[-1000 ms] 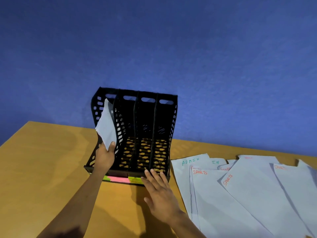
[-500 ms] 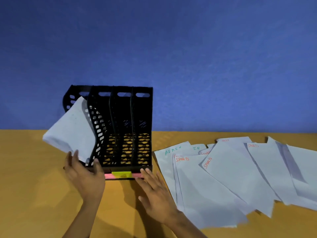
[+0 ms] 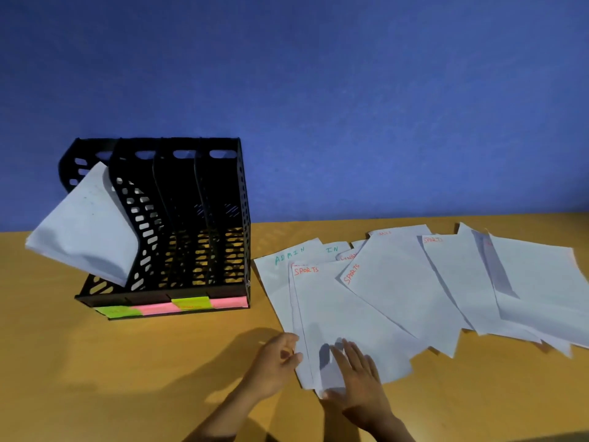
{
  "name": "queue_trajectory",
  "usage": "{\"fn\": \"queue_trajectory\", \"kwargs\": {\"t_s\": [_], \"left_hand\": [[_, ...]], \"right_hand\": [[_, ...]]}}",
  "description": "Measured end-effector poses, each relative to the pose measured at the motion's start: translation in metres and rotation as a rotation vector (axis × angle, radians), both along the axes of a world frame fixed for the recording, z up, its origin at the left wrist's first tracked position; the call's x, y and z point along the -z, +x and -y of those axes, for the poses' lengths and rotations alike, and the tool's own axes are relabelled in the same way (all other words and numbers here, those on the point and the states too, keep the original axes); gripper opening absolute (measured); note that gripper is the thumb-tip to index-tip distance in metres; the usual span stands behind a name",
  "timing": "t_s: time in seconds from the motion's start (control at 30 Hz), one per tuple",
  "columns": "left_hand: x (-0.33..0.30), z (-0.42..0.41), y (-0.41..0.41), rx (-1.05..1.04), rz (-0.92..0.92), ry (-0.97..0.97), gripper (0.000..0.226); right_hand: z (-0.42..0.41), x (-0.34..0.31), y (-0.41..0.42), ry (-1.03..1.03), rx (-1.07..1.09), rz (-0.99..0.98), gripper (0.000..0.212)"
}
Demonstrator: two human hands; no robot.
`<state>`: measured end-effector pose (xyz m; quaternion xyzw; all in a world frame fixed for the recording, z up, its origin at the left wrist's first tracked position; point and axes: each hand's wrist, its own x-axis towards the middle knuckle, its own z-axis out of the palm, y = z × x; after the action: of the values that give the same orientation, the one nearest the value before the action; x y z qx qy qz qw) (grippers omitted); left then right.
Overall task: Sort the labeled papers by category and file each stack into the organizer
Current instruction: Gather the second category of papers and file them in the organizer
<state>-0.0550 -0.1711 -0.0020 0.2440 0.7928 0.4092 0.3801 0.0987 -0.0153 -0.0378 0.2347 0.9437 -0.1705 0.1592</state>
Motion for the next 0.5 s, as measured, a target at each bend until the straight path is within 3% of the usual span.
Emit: {"fn": "queue_trajectory", "kwargs": {"t_s": [0.13, 0.23, 0.33, 0.43, 0.5], "left_hand": [[0.007, -0.02, 0.021, -0.103, 0.099, -0.076, 0.044], [0.011, -0.032, 0.032, -0.245, 0.174, -0.131, 0.046], [0.014, -0.04, 0.036, -0.372, 0.13, -0.155, 0.043], [0.016, -0.044, 0.038, -0.424, 0.112, -0.154, 0.04], [0.016, -0.046, 0.039, -0.428, 0.089, -0.149, 0.041]], "right_hand": [[-0.004, 0.006, 0.006, -0.08, -0.021, 0.068, 0.095], [-0.009, 0.004, 0.009, -0.07, -0.095, 0.049, 0.074], [-0.016, 0.001, 0.011, -0.06, -0.119, -0.052, 0.044], [-0.02, -0.004, 0.008, -0.047, -0.179, -0.141, 0.037], [-0.023, -0.01, 0.007, -0.128, -0.122, -0.221, 0.043]]}}
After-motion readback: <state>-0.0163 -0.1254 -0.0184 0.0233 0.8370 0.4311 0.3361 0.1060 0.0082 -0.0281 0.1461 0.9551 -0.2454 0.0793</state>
